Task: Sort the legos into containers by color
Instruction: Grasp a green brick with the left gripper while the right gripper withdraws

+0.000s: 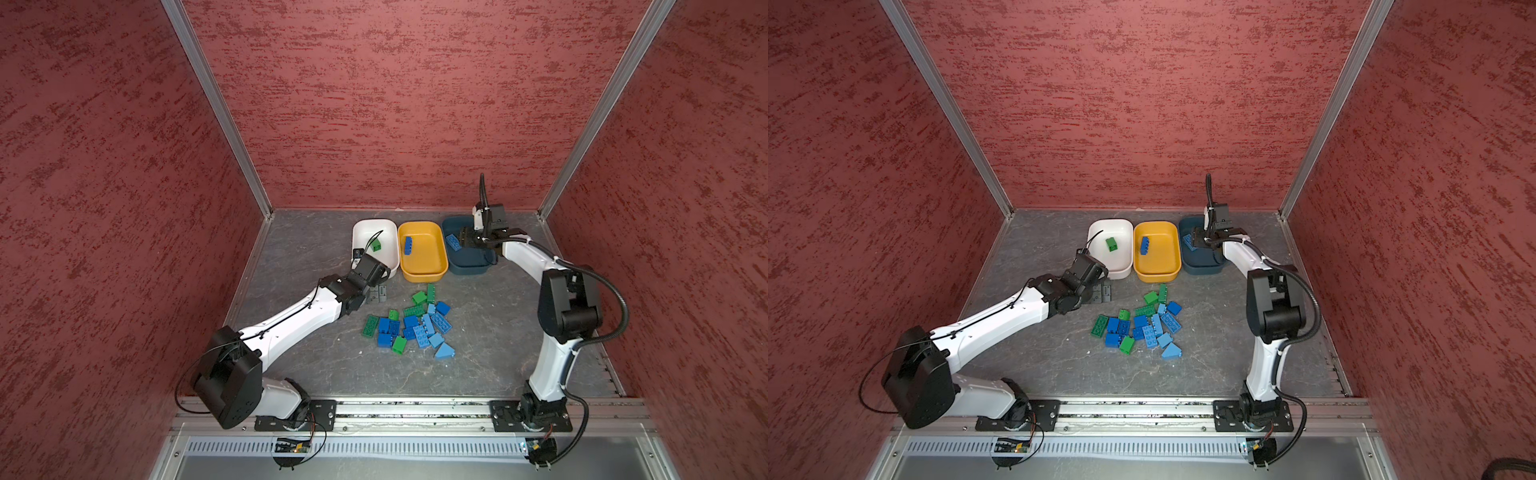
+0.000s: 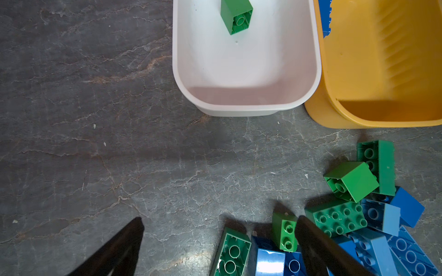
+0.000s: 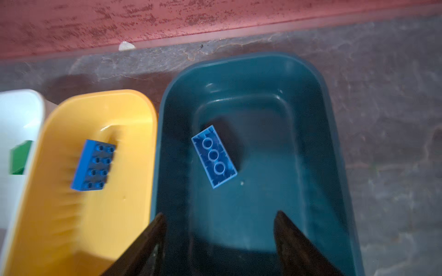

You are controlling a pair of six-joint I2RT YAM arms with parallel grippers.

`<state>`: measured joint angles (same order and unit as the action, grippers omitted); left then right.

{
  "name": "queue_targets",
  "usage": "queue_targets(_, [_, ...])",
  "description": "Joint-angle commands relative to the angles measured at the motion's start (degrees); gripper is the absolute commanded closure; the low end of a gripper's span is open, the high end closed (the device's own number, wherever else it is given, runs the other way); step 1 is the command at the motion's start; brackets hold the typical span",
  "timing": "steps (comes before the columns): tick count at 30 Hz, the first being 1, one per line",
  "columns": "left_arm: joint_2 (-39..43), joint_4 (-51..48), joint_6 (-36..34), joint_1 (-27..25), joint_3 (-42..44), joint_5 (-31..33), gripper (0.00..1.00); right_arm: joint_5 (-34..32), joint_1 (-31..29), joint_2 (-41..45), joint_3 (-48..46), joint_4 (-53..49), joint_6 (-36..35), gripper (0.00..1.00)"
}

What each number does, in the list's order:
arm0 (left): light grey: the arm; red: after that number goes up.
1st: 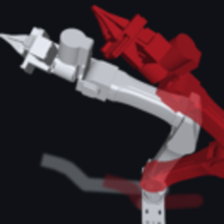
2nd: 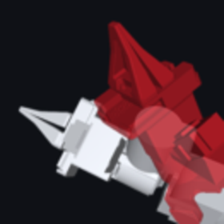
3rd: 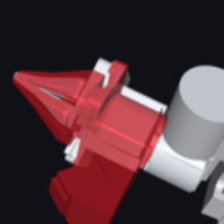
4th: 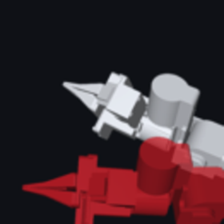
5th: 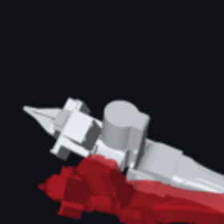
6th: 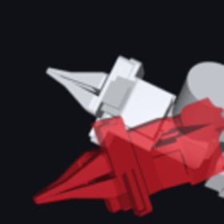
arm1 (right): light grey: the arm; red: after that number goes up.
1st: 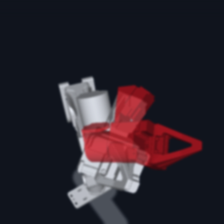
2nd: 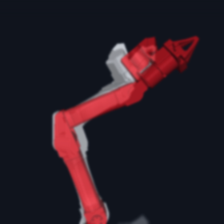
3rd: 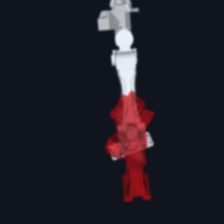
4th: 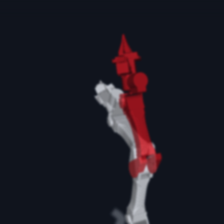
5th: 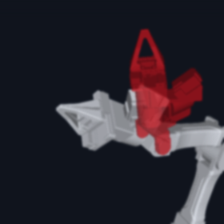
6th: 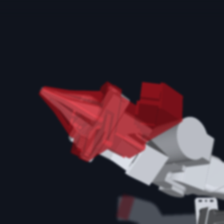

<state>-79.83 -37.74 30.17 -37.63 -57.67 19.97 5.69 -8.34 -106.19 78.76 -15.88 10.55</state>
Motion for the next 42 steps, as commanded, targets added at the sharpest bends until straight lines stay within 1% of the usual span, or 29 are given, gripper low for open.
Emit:
queue_targets(1, [-1.35, -2.98, 0.50, 0.61, 0.02, -1.49, 0.01, 2.26, 0.04, 10.20, -9.99, 11.26, 2.42, 0.01])
queue_targets(3, [-2.58, -3.84, 0.29, 0.71, -0.39, -2.08, 0.01, 2.98, 0.02, 15.90, -16.87, 15.99, 3.80, 0.01])
queue_targets(4, [-3.26, -4.17, 0.04, 0.71, -0.67, -2.38, 0.01, 1.84, 0.02, 19.04, -20.11, 17.87, 4.95, 0.01])
queue_targets(8, [-5.58, -4.38, -0.47, 0.89, -1.05, -5.06, 0.01, -8.64, 0.06, 32.06, -33.49, 25.86, 7.74, 0.01])
queue_targets(9, [-6.41, -4.36, -0.51, 0.89, -1.00, -6.48, 0.01, -9.77, 0.13, 34.99, -37.23, 28.10, 8.43, 0.01])
queue_targets(11, [-8.08, -4.11, -1.59, 0.89, -0.85, -10.31, 0.01, -9.88, 0.11, 40.65, -43.11, 30.89, 10.52, 0.01])
queue_targets(13, [-10.35, -4.73, -3.21, 0.84, -1.14, -14.07, 0.10, -7.99, 0.16, 45.25, -47.17, 30.82, 12.09, 0.01])
queue_targets(15, [-12.58, -6.49, -3.68, 0.64, -1.82, -14.82, 0.21, -7.44, 0.12, 48.91, -49.27, 28.23, 14.01, 0.01])
queue_targets(16, [-13.36, -7.09, -4.13, 0.55, -2.08, -15.37, 0.25, -8.23, 0.14, 50.48, -49.90, 26.21, 15.38, 0.01])
queue_targets(17, [-13.86, -7.30, -4.45, 0.54, -2.09, -15.67, 0.27, -8.72, 0.15, 51.58, -50.25, 24.78, 16.08, 0.01])
queue_targets(19, [-14.81, -7.61, -5.17, 0.69, -2.35, -16.73, 0.30, -9.40, 0.13, 53.04, -50.46, 21.77, 16.61, 0.01])
queue_targets(22, [-15.23, -8.03, -7.10, 0.56, -2.27, -19.10, 0.37, -9.97, 0.14, 53.61, -50.55, 20.45, 16.66, 0.01])
queue_targets(26, [-13.48, -8.14, -8.02, 1.12, 0.39, -20.62, 0.38, -11.01, 0.16, 52.88, -50.51, 21.17, 17.54, 0.01])
queue_targets(29, [-13.61, -7.34, -8.04, 1.20, 1.47, -21.84, 0.40, -10.77, 0.08, 51.78, -50.56, 22.43, 18.60, 0.01])
queue_targets(36, [-16.23, -6.17, -6.99, 0.19, 1.64, -19.40, 0.47, -7.40, 0.16, 49.41, -48.46, 20.72, 18.15, 0.01])
queue_targets(39, [-16.41, -5.71, -6.40, -1.08, 2.40, -17.84, 0.49, -7.06, 0.12, 50.42, -49.33, 21.46, 17.93, 0.01])
queue_targets(42, [-16.96, -4.69, -5.83, -1.06, 3.45, -17.70, 0.52, -7.01, 0.16, 52.07, -51.32, 24.04, 18.19, 0.01])
